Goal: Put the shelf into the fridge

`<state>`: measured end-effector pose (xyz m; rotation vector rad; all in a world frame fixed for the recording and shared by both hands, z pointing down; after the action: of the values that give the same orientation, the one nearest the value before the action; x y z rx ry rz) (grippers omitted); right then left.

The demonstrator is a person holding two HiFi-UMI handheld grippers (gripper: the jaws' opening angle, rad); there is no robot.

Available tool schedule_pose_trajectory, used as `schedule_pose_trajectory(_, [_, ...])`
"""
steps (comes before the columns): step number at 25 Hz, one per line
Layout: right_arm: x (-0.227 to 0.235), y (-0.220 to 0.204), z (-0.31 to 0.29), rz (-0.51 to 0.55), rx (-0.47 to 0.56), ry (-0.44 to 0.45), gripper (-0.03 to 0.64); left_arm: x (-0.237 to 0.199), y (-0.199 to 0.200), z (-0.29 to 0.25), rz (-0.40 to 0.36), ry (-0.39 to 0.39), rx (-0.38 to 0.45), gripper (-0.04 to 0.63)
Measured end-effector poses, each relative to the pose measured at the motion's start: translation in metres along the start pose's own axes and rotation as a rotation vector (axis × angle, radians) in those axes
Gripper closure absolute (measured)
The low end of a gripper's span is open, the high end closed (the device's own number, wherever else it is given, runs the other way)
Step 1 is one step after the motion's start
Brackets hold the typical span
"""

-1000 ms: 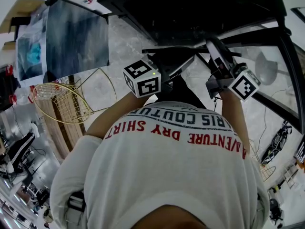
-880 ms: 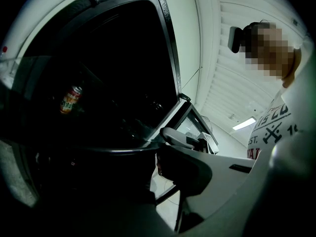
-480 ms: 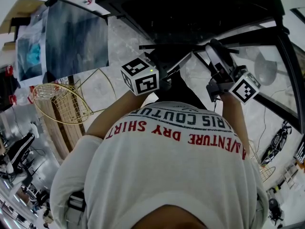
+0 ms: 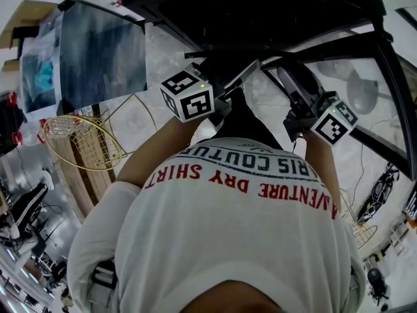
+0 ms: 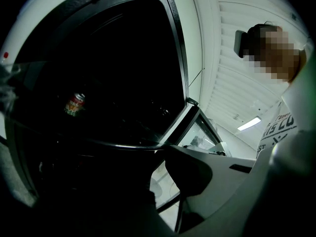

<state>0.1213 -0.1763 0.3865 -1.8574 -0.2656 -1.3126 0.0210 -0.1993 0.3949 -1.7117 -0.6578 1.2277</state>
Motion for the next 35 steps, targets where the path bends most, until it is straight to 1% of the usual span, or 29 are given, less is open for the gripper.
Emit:
schedule_pose_trajectory(5, [-0.003, -0.008, -0.002, 0.115, -0.064, -0.033, 0.527, -0.008, 0.005, -0.003, -0.007, 0.014, 0.004, 0.514])
schedule_pose_trajectory(9, [-0.004, -0.012, -0.006, 0.185, -0.105, -0.046, 0.561, -0.013, 0.007, -0.008, -0.013, 0.02, 0.005, 0.514])
schedule_pose_trajectory(13, [-0.004, -0.013, -0.014, 0.279, -0.144, -0.066, 0.578, -0.017, 0.01, -0.011, -0.015, 0.026, 0.01, 0.514])
schedule_pose_trajectory(18, [0.0, -0.014, -0.02, 0.277, -0.169, -0.071, 0.587, -0.024, 0.014, -0.015, -0.004, 0.037, 0.015, 0.514])
schedule_pose_trajectory(24, [0.002, -0.016, -0.026, 0.273, -0.187, -0.08, 0.589, -0.033, 0.019, -0.02, -0.01, 0.044, 0.021, 0.512])
schedule_pose_trajectory(27, [0.003, -0.015, -0.029, 0.287, -0.197, -0.086, 0.589, -0.037, 0.021, -0.022, -0.01, 0.052, 0.023, 0.512])
schedule_pose_trajectory(35, [0.005, -0.011, -0.035, 0.281, -0.194, -0.109, 0.589, -0.049, 0.028, -0.028, -0.02, 0.078, 0.041, 0.511])
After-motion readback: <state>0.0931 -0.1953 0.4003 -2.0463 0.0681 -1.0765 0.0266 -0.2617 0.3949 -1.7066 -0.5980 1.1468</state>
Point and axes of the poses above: the fingertips, and each gripper's own axes: z backward along the fingers, x to its right, y out of its top, the point moved 2 cm from there along z, backward along the fingers, and after that the axes turned 15 degrees about -z, right-handed, at the moved point
